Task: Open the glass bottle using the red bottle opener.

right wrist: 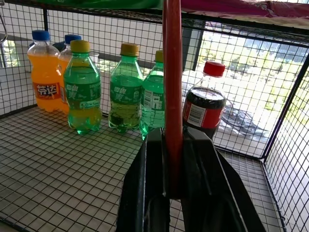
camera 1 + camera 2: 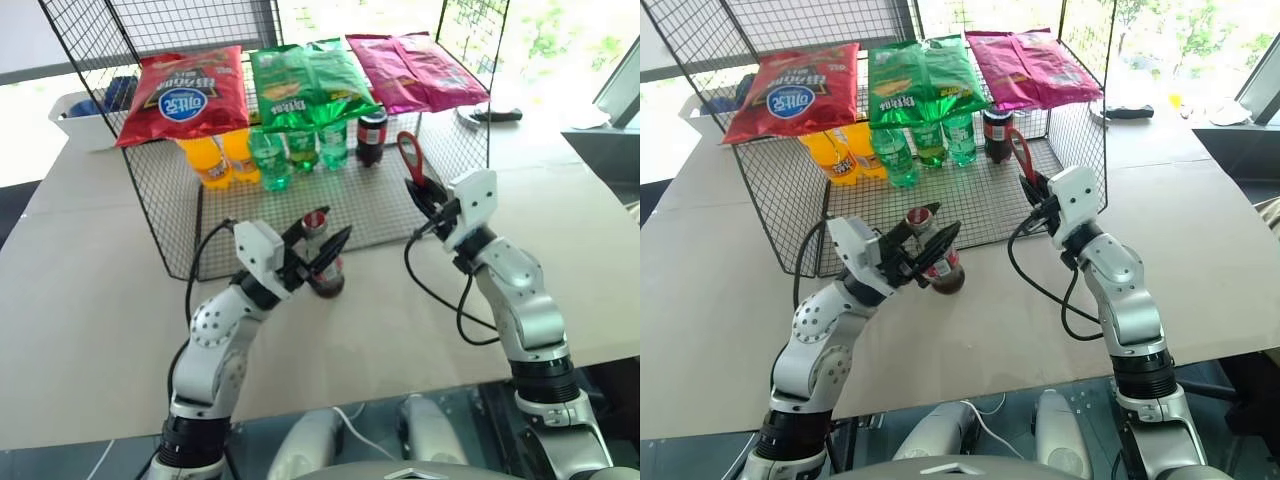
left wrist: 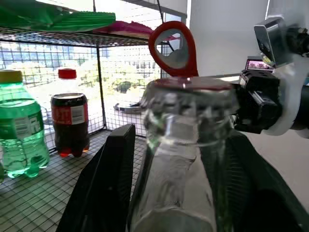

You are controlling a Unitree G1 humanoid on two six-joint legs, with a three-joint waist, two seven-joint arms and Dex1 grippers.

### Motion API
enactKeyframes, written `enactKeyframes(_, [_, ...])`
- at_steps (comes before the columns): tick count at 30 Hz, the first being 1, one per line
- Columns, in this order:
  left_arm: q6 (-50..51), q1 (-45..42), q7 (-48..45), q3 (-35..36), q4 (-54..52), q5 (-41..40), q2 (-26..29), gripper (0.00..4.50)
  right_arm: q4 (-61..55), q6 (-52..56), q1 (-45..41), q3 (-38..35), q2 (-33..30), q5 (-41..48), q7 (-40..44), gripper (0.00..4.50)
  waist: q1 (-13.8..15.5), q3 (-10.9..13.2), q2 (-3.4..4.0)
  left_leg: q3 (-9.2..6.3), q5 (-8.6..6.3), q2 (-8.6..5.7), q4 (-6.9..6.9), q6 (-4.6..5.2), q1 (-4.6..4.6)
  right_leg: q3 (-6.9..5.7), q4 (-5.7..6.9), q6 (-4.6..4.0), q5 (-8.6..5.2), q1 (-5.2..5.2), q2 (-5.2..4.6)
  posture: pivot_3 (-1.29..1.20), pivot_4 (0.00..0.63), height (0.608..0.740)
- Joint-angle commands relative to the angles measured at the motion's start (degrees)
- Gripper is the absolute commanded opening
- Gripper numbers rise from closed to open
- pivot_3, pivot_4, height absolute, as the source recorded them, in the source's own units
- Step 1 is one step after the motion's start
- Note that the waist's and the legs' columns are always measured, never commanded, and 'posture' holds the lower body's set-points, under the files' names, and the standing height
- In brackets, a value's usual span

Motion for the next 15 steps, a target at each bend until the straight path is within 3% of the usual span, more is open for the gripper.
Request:
enactKeyframes(1, [-0.7,0.7,-0.1,-0.3,-0.9,-0.7,-0.2,1.62,-1.2,-1.5,-1.1,0.2,0.0,0.0,0.3,0.0,0.0,0.0,0.0,0.0,0.0,0.0,0.0,0.0,0.0,0.0,0.0,0.0,0.0,0.0,0.0,0.0,0.15,0.74])
enactKeyframes(9, [-0.5,2.2,-0.3,-1.6,-0.6,0.6,0.4,1.62,-1.7,-2.8,-2.0,2.8,-1.5,-1.7,2.7,0.0,0.0,0.0,0.0,0.01,0.0,0.0,0.0,0.0,0.01,0.01,0.0,0.0,0.0,0.0,0.01,0.0,0.15,0.74])
enactKeyframes(15, [0.3,2.3,1.4,-1.2,0.8,2.1,1.1,1.61,-1.2,-11.4,-2.9,9.4,-4.3,-7.9,6.9,0.0,0.0,-0.1,0.0,0.01,0.0,0.0,-0.01,0.0,0.06,0.01,0.01,0.0,0.0,0.03,0.01,0.0,0.15,0.74])
